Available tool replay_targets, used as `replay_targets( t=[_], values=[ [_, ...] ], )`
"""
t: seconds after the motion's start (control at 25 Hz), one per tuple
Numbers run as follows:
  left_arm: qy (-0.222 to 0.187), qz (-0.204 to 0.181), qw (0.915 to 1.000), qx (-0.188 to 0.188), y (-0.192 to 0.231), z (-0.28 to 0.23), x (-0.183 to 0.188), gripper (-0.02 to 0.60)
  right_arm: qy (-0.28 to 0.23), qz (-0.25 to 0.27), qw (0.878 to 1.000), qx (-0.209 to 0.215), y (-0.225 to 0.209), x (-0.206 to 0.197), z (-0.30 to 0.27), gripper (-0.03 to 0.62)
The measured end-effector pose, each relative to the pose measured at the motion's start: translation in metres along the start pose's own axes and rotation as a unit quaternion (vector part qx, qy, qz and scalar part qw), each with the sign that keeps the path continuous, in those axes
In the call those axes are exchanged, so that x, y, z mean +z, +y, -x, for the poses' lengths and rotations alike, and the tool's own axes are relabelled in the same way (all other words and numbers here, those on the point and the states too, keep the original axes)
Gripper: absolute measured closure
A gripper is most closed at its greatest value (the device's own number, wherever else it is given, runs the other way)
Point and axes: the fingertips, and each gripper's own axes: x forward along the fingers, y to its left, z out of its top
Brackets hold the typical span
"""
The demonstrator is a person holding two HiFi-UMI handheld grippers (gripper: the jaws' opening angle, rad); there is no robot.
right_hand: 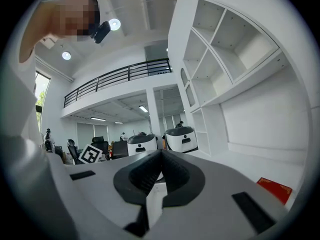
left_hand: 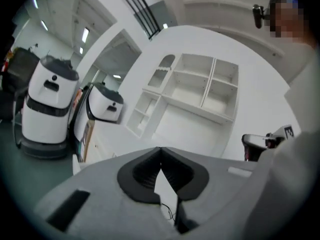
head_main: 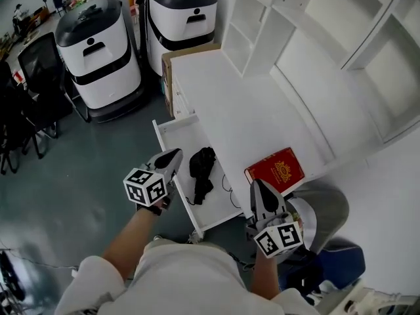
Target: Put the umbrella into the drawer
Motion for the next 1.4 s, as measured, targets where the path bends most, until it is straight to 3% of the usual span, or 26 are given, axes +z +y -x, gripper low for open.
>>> replay_targets(
  t=[0.12, 0.24, 0.48, 0.64, 0.84, 1.08, 1.4],
  values=[
    [-0.058, -0.062, 0.9962, 0.023, 0.001, 0.042, 0.058, 0.566, -0.013, 0.019, 1.000, 0.000, 0.008, 0.016, -0.005, 0.595],
    [-0.109, -0.115, 0.9861, 0.048, 0.005, 0.088, 0.106, 0.566, -0.024, 0.037, 0.999, -0.009, 0.010, 0.028, -0.006, 0.595],
    [-0.184, -0.172, 0.9625, 0.101, 0.011, 0.184, 0.173, 0.566, -0.038, 0.051, 0.997, -0.038, 0.005, 0.043, 0.006, 0.595],
    [-0.207, -0.237, 0.9387, 0.140, 0.006, 0.238, 0.189, 0.566, -0.040, 0.070, 0.994, -0.069, -0.009, 0.054, 0.028, 0.595],
    [-0.220, -0.177, 0.9428, 0.178, 0.017, 0.282, 0.164, 0.566, -0.058, 0.082, 0.990, -0.094, 0.006, 0.059, 0.039, 0.595],
    [-0.210, -0.149, 0.9448, 0.203, 0.029, 0.295, 0.139, 0.566, -0.055, 0.088, 0.991, -0.082, 0.027, 0.058, 0.033, 0.595],
    [-0.218, -0.151, 0.9449, 0.192, 0.024, 0.293, 0.143, 0.566, -0.056, 0.090, 0.991, -0.084, 0.033, 0.058, 0.036, 0.595]
  ],
)
